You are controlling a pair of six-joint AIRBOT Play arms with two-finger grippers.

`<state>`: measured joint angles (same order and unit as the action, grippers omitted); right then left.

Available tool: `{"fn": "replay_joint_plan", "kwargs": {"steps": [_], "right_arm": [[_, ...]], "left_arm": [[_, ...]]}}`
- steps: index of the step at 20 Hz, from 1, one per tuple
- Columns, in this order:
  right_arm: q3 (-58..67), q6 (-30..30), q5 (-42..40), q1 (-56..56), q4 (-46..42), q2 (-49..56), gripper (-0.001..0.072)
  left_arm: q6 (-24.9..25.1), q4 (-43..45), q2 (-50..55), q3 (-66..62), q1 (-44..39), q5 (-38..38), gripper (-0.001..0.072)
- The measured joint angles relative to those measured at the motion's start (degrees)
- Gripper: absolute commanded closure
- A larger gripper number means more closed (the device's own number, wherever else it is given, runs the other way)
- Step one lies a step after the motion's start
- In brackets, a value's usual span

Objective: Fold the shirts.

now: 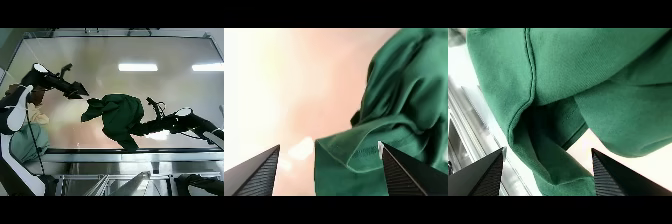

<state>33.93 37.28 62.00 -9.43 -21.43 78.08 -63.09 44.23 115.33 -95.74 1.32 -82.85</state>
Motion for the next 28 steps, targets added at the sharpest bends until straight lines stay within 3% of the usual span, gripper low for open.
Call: {"fn": "replay_joint_plan", "kwargs": {"steps": [2, 3, 5, 11, 12, 14, 15, 21, 23, 26, 28], "right_arm": [[0.0, 0.0, 0.0, 0.0, 0.0, 0.0, 0.0110], [0.0, 0.0, 0.0, 0.0, 0.0, 0.0, 0.0110], [0.0, 0.0, 0.0, 0.0, 0.3, 0.0, 0.0113], [0.0, -0.8, 0.4, -1.5, 3.3, 0.1, 0.0117], [0.0, -1.2, 0.3, -2.3, 4.1, 0.3, 0.0177], [0.0, -1.8, -0.8, -4.3, 5.5, 1.2, 0.0624], [0.0, -2.0, -0.9, -5.3, 6.5, 1.7, 0.0697], [1.7, -4.6, 5.2, -2.9, 13.1, -1.0, 0.0699], [5.0, 0.1, 9.6, 3.5, 8.0, -5.6, 0.0698], [15.2, 12.5, 13.2, 16.0, -8.7, -14.3, 0.0698], [24.3, 17.9, 13.6, 24.0, -15.0, -20.3, 0.0698]], "left_arm": [[0.9, 0.2, 1.7, -0.1, -2.2, -1.9, 0.0014], [1.6, -0.1, 2.3, -0.1, -3.3, -3.1, 0.0157], [2.6, 0.8, 3.4, -0.1, -5.4, -3.8, 0.0712], [3.7, 0.4, 4.2, -0.2, -7.0, -4.2, 0.0688], [3.6, 0.1, 4.2, -0.2, -6.8, -4.2, 0.0688], [3.5, -1.7, 4.3, -0.2, -6.2, -4.2, 0.0688], [3.2, -2.6, 4.3, -0.2, -5.9, -4.2, 0.0688], [3.7, -10.9, 1.6, -0.2, -2.4, -7.8, 0.0690], [3.8, -15.0, -2.4, -0.2, -0.1, -10.2, 0.0690], [4.0, -24.0, -11.8, -0.2, 4.0, -12.6, 0.0690], [4.1, -30.0, -19.5, -0.2, 6.4, -12.7, 0.0689]]}}
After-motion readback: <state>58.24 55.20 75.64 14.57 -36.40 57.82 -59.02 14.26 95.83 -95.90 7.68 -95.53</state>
